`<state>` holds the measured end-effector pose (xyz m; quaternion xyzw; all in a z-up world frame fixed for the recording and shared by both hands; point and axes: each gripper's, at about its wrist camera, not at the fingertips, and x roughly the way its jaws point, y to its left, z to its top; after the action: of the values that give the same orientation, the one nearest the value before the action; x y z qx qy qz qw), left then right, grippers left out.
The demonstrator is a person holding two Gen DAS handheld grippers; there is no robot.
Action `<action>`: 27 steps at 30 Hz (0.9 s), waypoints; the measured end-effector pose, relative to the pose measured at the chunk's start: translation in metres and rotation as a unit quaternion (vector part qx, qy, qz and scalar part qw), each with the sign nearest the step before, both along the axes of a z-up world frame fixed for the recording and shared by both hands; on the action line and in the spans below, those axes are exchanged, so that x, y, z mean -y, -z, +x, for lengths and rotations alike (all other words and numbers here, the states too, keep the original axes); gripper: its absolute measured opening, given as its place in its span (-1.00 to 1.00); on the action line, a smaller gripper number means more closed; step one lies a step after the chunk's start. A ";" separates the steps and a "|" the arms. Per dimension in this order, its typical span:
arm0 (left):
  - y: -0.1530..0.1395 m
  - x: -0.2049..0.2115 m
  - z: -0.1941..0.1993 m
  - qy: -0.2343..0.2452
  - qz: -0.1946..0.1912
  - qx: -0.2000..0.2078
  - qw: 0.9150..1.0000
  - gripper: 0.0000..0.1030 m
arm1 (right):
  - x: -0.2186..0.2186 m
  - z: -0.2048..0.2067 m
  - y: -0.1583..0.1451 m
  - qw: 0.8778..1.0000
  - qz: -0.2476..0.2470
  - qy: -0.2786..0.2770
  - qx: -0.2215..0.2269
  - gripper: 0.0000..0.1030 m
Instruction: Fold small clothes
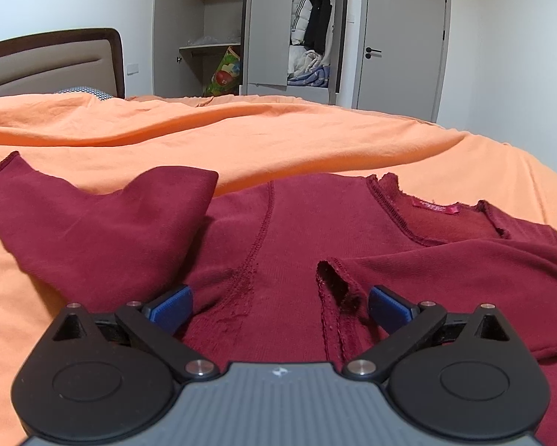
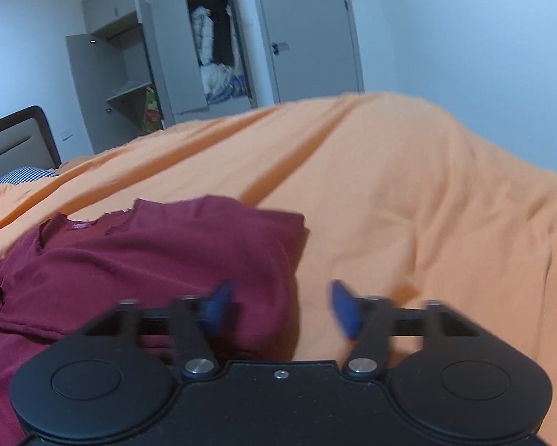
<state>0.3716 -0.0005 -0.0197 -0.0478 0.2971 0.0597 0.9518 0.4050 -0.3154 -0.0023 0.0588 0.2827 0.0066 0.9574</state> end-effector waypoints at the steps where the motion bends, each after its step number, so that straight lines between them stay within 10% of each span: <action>1: -0.003 -0.001 -0.004 0.002 -0.003 0.002 1.000 0.99 | -0.003 -0.001 -0.002 1.000 -0.008 -0.005 0.004 0.46; 5: -0.017 -0.011 -0.028 0.009 -0.013 0.014 1.000 0.99 | -0.018 -0.009 -0.012 0.998 -0.039 -0.032 0.023 0.98; 13: -0.035 -0.108 -0.058 -0.091 -0.041 0.018 0.995 0.99 | -0.050 -0.026 -0.029 0.991 -0.033 -0.121 0.035 0.99; 19: -0.049 -0.192 -0.054 -0.217 0.015 0.034 0.975 0.99 | -0.077 -0.041 -0.030 0.983 -0.048 -0.173 0.032 0.99; 27: -0.048 -0.255 0.008 -0.237 0.019 0.010 0.971 0.98 | -0.099 -0.056 -0.011 0.979 -0.052 -0.197 0.003 0.99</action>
<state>0.3799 0.2549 0.0279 -0.0993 0.2670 0.2885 0.9141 0.3492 -0.2165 0.0090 -0.0482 0.2854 0.1800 0.9401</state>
